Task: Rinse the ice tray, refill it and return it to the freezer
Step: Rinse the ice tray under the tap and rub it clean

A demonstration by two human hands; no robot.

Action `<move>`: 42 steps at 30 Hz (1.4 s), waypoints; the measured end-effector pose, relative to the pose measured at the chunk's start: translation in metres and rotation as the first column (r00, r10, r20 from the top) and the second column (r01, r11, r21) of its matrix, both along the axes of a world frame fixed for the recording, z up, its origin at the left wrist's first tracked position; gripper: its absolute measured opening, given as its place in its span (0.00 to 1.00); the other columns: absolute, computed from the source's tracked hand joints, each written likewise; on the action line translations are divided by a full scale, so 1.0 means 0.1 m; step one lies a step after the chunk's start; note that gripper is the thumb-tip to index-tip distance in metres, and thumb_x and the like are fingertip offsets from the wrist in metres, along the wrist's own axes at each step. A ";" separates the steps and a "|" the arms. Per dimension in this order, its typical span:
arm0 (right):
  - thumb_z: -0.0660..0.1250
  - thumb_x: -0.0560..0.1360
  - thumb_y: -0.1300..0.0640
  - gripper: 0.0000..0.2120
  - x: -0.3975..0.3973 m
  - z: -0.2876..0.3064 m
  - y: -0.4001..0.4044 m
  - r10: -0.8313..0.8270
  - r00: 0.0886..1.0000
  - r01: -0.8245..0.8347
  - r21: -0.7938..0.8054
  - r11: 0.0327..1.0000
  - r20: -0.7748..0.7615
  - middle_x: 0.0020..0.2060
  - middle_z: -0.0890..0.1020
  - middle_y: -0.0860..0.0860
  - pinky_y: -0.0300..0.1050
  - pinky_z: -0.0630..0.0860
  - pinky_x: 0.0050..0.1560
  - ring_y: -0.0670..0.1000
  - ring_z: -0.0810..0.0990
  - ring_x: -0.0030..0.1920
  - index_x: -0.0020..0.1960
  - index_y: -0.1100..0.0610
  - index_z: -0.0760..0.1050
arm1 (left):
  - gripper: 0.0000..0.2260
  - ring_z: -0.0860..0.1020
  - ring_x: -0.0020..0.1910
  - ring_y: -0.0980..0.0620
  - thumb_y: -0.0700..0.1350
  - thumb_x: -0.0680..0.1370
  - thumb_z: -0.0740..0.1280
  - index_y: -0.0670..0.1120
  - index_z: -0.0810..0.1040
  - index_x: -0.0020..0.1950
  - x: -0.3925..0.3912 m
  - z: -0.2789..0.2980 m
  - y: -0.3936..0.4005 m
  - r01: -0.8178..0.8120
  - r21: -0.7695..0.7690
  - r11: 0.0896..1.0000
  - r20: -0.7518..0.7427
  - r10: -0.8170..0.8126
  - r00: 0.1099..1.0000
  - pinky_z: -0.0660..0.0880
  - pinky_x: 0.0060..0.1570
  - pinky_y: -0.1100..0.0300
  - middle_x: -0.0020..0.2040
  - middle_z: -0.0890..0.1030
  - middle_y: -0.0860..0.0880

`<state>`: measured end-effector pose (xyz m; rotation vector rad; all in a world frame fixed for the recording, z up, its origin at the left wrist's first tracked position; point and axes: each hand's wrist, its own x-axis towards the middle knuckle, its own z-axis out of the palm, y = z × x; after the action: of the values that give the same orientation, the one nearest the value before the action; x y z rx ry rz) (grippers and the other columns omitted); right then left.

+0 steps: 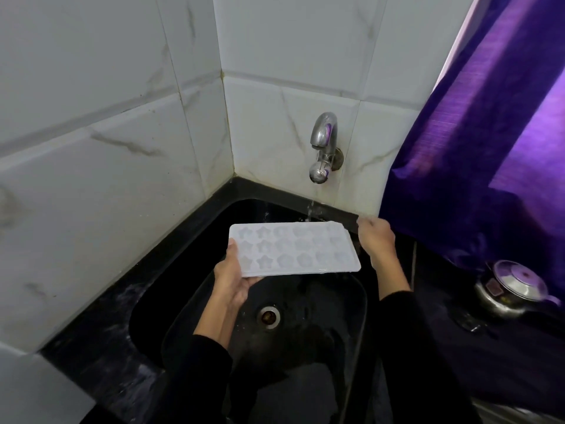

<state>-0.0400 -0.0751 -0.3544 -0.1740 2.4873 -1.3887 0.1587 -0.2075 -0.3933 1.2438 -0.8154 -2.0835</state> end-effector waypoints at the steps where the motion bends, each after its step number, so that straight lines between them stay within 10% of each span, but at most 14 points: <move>1: 0.56 0.81 0.50 0.13 0.07 -0.04 0.07 0.000 0.999 0.000 0.001 1.000 0.037 0.47 0.75 0.54 0.48 0.70 0.52 0.54 0.74 0.49 0.46 0.57 0.74 | 0.17 0.80 0.47 0.44 0.54 0.81 0.57 0.43 0.73 0.59 0.05 0.01 0.05 0.000 0.001 1.000 -0.002 0.000 1.000 0.78 0.37 0.48 0.49 0.81 0.44; 9: 0.53 0.81 0.43 0.20 0.72 -0.24 0.49 0.053 0.934 0.022 -0.206 0.978 0.353 0.45 0.82 0.53 0.48 0.77 0.53 0.54 0.81 0.49 0.46 0.56 0.75 | 0.15 0.80 0.48 0.43 0.54 0.81 0.57 0.43 0.74 0.54 0.51 0.08 0.44 0.021 0.020 1.000 -0.032 -0.021 0.999 0.77 0.44 0.45 0.48 0.81 0.42; 30: 0.55 0.81 0.50 0.22 1.38 -0.52 1.05 -0.014 0.968 0.051 -0.141 0.989 0.249 0.53 0.80 0.65 0.56 0.76 0.56 0.64 0.79 0.54 0.54 0.70 0.74 | 0.22 0.82 0.48 0.41 0.59 0.81 0.52 0.43 0.77 0.53 1.11 -0.15 0.79 0.255 -0.014 0.967 0.071 -0.253 0.965 0.79 0.44 0.44 0.49 0.83 0.41; 33: 0.54 0.81 0.53 0.17 1.33 -0.52 1.13 0.034 0.985 -0.024 -0.061 0.998 0.168 0.49 0.79 0.57 0.47 0.74 0.49 0.55 0.78 0.49 0.52 0.64 0.76 | 0.21 0.81 0.48 0.40 0.57 0.82 0.51 0.43 0.77 0.51 1.10 -0.18 0.81 0.243 -0.012 0.970 0.092 -0.241 0.966 0.78 0.44 0.44 0.49 0.83 0.41; 36: 0.53 0.79 0.65 0.20 1.27 -0.44 1.17 0.134 0.989 -0.127 0.102 0.987 -0.067 0.63 0.73 0.54 0.50 0.70 0.64 0.56 0.73 0.64 0.66 0.53 0.73 | 0.21 0.81 0.48 0.41 0.57 0.82 0.51 0.44 0.76 0.51 1.10 -0.23 0.84 0.233 0.001 0.973 0.098 -0.232 0.968 0.78 0.44 0.44 0.48 0.83 0.41; 42: 0.56 0.73 0.74 0.29 1.27 -0.22 1.06 0.384 0.895 -0.247 0.465 0.850 -0.226 0.75 0.57 0.54 0.51 0.52 0.72 0.57 0.51 0.75 0.63 0.47 0.75 | 0.21 0.81 0.48 0.41 0.57 0.82 0.50 0.45 0.76 0.51 1.10 -0.22 0.88 0.208 -0.013 0.978 0.092 -0.206 0.974 0.78 0.44 0.44 0.49 0.82 0.42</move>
<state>0.0867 0.0314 -0.3768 -0.7270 2.7762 -0.7002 0.2688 -0.1199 -0.4149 1.2960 -1.0463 -2.1864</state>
